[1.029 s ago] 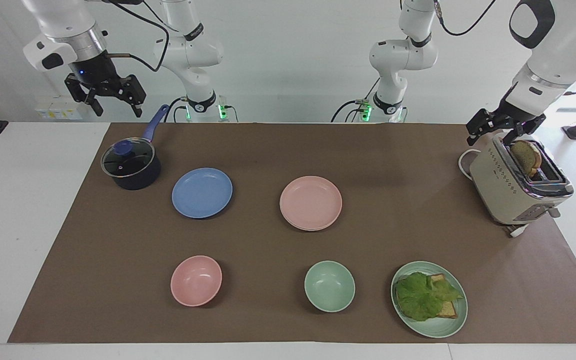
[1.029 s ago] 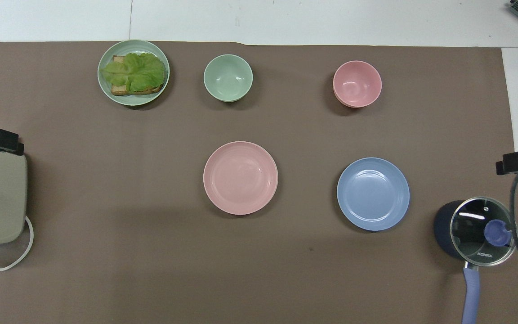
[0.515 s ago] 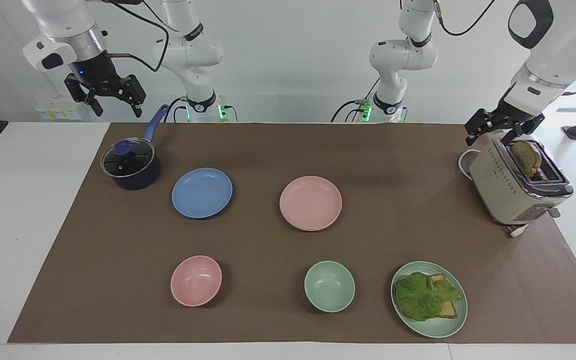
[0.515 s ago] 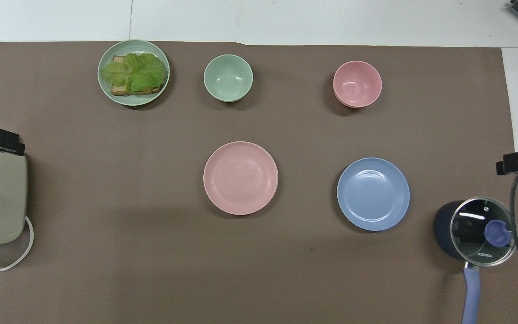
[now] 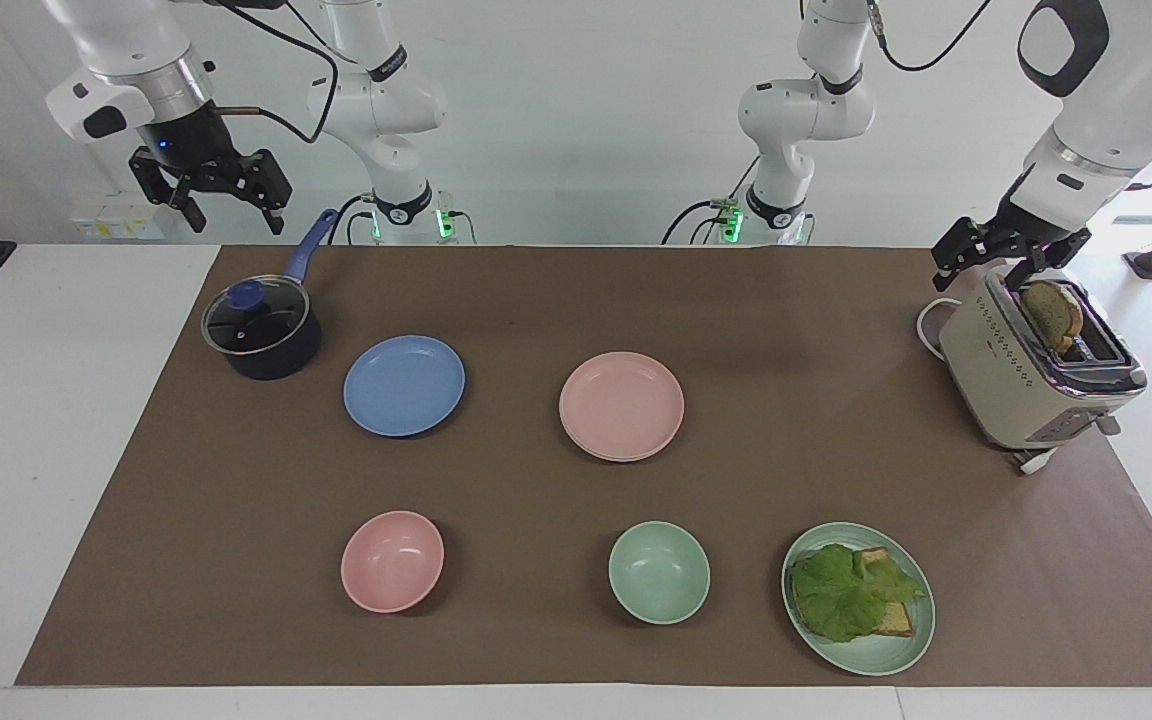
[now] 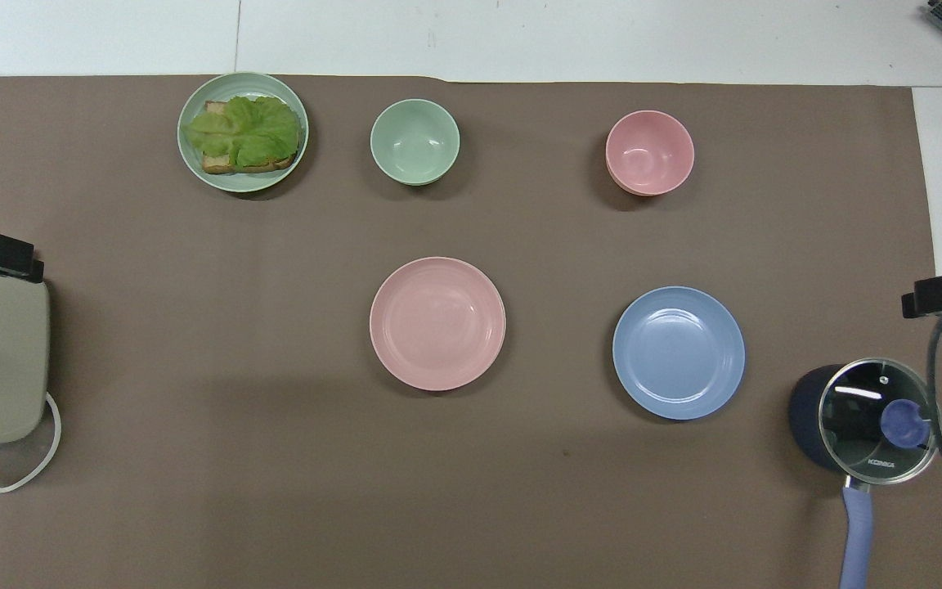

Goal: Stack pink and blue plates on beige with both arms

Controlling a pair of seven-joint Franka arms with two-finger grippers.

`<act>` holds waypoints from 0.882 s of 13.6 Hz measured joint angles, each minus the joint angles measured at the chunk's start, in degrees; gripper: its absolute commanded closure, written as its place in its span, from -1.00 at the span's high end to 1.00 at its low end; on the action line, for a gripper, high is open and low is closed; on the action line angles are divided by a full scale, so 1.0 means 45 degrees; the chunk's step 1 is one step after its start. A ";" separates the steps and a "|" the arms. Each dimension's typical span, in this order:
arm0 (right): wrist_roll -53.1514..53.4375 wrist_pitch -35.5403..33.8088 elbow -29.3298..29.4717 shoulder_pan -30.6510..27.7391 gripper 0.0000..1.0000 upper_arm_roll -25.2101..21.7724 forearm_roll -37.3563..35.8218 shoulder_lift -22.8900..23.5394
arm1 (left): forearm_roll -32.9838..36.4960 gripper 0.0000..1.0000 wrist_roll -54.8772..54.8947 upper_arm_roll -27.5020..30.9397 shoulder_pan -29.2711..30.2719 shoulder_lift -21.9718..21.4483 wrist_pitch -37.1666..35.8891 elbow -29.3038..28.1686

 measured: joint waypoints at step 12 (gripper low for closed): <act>0.0000 -0.0474 0.0002 -0.0026 1.00 -0.0078 -0.0020 -0.0015 | 0.0000 1.00 0.0000 0.0000 0.0000 0.0000 0.0000 0.0000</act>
